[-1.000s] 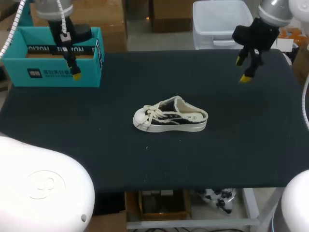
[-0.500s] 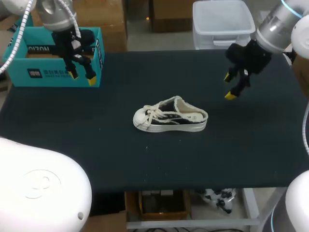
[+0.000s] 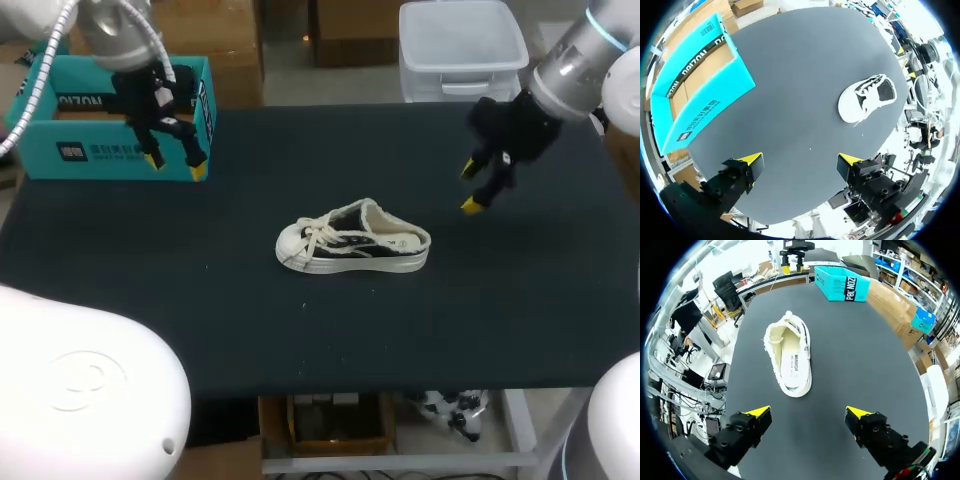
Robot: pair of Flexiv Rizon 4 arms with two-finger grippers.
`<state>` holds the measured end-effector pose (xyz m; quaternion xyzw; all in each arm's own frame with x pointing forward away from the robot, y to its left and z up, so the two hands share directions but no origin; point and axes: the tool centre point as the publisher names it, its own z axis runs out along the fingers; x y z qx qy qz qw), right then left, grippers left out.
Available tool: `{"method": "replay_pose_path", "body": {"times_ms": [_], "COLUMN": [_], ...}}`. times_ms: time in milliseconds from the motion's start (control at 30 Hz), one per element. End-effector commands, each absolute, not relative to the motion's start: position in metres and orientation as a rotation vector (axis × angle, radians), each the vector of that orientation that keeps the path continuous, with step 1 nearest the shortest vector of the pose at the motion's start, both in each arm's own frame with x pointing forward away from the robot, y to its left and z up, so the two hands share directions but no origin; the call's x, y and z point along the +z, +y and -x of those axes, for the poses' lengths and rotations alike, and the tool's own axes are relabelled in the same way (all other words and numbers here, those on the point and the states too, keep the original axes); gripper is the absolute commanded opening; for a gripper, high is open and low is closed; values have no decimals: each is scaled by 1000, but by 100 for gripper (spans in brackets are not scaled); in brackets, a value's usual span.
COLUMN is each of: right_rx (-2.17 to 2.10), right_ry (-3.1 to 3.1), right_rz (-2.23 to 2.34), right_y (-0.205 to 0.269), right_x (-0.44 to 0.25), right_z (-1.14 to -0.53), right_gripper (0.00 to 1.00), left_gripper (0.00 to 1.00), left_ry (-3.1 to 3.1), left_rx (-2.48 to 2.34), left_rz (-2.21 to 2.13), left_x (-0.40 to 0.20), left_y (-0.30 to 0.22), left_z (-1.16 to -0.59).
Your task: Open the shoe tongue, take the insole out of the shoe, put the insole back into the shoe, and pack the shoe into the shoebox
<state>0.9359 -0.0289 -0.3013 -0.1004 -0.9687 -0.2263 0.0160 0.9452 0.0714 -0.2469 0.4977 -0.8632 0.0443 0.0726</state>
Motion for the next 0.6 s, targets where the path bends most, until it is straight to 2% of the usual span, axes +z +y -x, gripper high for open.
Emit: {"method": "replay_pose_path", "body": {"times_ms": [33, 367, 600], "right_rx": [-717, -840, -885], "right_ry": [-2949, -2911, -2888], "right_rz": [324, 367, 381], "right_y": [-12, 14, 13], "right_x": [-321, -348, -361], "right_z": [-954, -934, -913], "right_gripper": [100, 100, 100], "left_gripper": [100, 100, 100], "left_ry": [-2541, -2485, -2488], "left_rx": [78, 77, 79], "left_rz": [-1781, -1894, -1876], "left_x": [-262, -269, -271], "left_y": [43, 16, 1], "left_z": [-929, -915, -909]}}
